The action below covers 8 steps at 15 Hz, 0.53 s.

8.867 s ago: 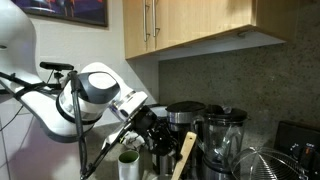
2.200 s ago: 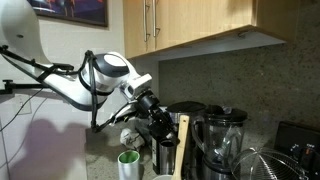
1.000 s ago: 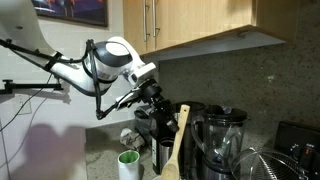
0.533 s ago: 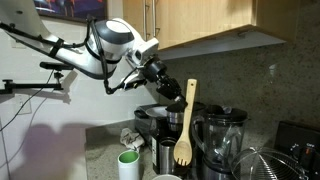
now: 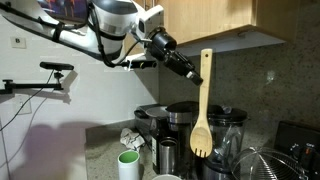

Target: Use the wooden cooking stick to stir in the bowl

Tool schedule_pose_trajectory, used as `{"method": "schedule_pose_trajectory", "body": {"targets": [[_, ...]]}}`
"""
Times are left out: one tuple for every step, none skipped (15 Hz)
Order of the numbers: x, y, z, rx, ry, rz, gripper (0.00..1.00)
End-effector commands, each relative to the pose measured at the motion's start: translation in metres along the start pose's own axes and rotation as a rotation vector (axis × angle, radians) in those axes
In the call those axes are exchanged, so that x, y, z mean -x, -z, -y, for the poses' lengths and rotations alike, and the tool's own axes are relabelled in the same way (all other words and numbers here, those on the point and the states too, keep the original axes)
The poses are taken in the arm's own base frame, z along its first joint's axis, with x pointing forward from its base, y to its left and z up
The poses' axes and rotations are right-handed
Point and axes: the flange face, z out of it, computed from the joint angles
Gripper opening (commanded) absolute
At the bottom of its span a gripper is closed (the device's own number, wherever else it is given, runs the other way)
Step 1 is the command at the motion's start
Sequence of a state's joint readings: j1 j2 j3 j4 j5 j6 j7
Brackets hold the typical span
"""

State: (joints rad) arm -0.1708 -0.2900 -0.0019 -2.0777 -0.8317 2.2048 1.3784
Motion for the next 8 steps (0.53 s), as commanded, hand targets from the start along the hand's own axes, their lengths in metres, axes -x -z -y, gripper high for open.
{"method": "schedule_pose_trajectory", "body": {"targets": [[-0.019,-0.004,-0.011,0.068,-0.005,-0.028,0.05],[-0.020,-0.009,-0.016,0.082,-0.009,-0.025,0.05],[-0.019,-0.013,-0.019,0.090,-0.011,-0.024,0.05],[-0.017,-0.017,-0.022,0.100,-0.012,-0.017,0.05],[-0.014,-0.020,-0.025,0.107,-0.012,-0.007,0.05],[-0.013,-0.023,-0.026,0.115,-0.012,0.000,0.05],[-0.009,-0.027,-0.028,0.121,-0.011,0.007,0.05],[-0.006,-0.031,-0.029,0.126,-0.009,0.013,0.05]]}}
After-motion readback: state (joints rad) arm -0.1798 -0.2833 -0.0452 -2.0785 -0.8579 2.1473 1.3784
